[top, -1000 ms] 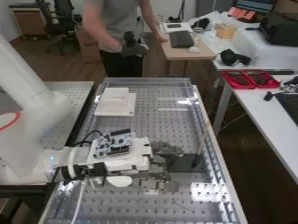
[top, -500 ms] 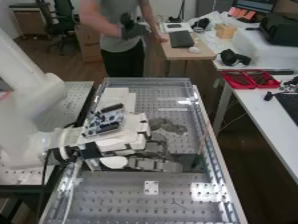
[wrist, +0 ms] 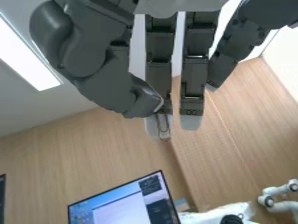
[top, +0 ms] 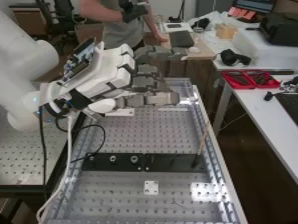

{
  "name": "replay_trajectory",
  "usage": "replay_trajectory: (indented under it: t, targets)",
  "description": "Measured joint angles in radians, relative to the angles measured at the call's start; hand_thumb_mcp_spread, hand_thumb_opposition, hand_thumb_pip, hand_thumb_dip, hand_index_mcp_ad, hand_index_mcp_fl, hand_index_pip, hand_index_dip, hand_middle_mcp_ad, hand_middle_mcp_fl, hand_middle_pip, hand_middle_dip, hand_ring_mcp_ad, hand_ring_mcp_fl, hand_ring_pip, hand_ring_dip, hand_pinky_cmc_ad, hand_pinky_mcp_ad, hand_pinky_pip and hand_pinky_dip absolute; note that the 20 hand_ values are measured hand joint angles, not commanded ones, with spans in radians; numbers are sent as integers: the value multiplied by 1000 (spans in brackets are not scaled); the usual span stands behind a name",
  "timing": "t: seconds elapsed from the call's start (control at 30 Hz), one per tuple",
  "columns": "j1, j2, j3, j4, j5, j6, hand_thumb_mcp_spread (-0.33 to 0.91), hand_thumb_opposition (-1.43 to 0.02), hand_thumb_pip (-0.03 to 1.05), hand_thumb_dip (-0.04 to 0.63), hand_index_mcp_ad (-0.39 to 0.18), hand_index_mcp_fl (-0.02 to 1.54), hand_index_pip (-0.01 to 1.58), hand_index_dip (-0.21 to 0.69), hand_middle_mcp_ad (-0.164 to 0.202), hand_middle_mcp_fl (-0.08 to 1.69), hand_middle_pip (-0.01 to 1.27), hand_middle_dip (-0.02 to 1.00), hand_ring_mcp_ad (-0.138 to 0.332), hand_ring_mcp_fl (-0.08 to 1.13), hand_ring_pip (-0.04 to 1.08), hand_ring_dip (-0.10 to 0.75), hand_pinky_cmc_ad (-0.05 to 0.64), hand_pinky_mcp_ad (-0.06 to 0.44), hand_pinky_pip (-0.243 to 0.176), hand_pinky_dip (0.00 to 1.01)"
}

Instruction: Grab the paper clip and place it in the clear container

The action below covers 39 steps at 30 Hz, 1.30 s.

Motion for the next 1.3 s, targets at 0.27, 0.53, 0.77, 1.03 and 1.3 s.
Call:
replay_trajectory:
  t: [0.27, 0.53, 0.77, 1.03, 1.3]
  targets:
    - [70, 79, -17, -24, 20, -25, 545, -860, 1011, 344, -204, 119, 749, -204, 19, 600, 1086, 672, 89, 391, 778, 436, 525, 187, -19, 597]
    - [156, 117, -18, -91, 25, -58, 545, -860, 998, 344, -206, 140, 724, -204, 23, 607, 1068, 670, 87, 414, 750, 436, 531, 183, -21, 564]
    - [241, 122, -13, -151, 36, -68, 548, -860, 995, 344, -209, 176, 709, -204, 19, 607, 1068, 674, 87, 412, 738, 440, 527, 187, -5, 555]
    - [329, 92, -5, -164, 85, -66, 548, -860, 988, 340, -209, 176, 691, -204, 21, 604, 1065, 688, 87, 426, 733, 443, 527, 187, 10, 527]
    - [394, 12, 28, -179, 139, -32, 546, -860, 988, 340, -211, 176, 677, -204, 21, 604, 1065, 688, 87, 429, 733, 450, 527, 183, 12, 508]
